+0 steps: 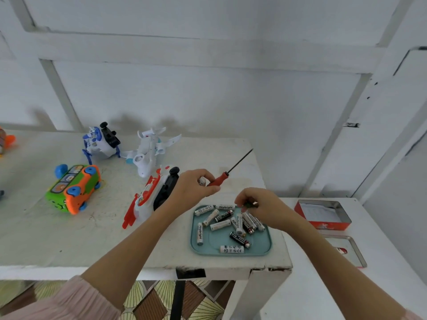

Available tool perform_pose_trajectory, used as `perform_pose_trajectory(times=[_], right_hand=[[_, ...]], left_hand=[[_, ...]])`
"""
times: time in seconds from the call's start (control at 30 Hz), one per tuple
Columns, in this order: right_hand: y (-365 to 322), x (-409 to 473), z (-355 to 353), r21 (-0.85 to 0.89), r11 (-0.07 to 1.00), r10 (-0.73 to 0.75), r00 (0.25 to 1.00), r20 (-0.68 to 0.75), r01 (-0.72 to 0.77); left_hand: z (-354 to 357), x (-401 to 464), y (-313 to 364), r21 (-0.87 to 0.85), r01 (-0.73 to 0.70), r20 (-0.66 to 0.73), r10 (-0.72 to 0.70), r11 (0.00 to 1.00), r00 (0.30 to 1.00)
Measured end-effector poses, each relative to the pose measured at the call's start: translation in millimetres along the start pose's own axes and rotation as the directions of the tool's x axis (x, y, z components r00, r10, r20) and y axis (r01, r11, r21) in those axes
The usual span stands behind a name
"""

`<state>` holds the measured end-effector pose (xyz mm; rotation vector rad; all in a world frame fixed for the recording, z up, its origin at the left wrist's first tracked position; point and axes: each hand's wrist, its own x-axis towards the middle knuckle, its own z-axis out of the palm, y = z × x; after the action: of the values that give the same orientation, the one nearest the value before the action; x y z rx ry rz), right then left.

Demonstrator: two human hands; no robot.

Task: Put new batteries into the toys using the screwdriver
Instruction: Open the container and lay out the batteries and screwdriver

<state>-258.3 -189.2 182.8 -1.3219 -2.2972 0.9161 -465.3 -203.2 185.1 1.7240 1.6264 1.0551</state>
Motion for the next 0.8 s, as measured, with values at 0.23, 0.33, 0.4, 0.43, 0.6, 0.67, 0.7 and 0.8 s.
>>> perform_pose_trajectory(times=[0.23,0.33,0.4,0.43,0.6,0.67,0.7,0.8], right_hand=[[-4.5,7.3,10.1,0.026,0.993,-0.108,0.982,-0.153,0.113],[-5.9,4.7,8.9,0.17,0.984,-0.011,0.963,-0.269,0.059],[-9.7,3.3,9.2,0.253,0.967,0.028,0.963,-0.269,0.043],[-13.0,3.2,9.9,0.315,0.948,0.044,0.963,-0.264,0.043],[-29.3,7.1,14.1,0.624,0.779,0.167,0.943,-0.289,0.053],[-30.8,8.4,12.7,0.647,0.76,0.196,0.929,-0.314,0.058],[-31.3,7.9,11.5,0.654,0.754,0.206,0.924,-0.322,0.06],[-29.3,4.9,5.0,0.676,0.732,0.227,0.903,-0.365,0.089]], left_hand=[[-0.4,-7.3,-3.3,0.02,0.031,-0.042,-0.03,0.999,0.999],[1.6,-9.0,-1.4,-0.019,0.035,-0.056,-0.036,0.999,0.998],[5.9,-9.9,2.9,-0.071,0.035,-0.04,-0.037,0.997,0.998],[8.3,-10.0,5.3,-0.096,0.034,-0.031,-0.037,0.995,0.999],[17.0,-13.3,17.9,-0.178,0.021,0.003,-0.021,0.984,1.0],[18.3,-14.9,21.3,-0.175,0.007,0.014,-0.005,0.984,1.0],[18.8,-15.8,22.7,-0.158,0.003,0.019,0.0,0.987,1.0],[19.9,-19.5,20.0,-0.129,-0.015,0.03,0.019,0.992,0.999]])
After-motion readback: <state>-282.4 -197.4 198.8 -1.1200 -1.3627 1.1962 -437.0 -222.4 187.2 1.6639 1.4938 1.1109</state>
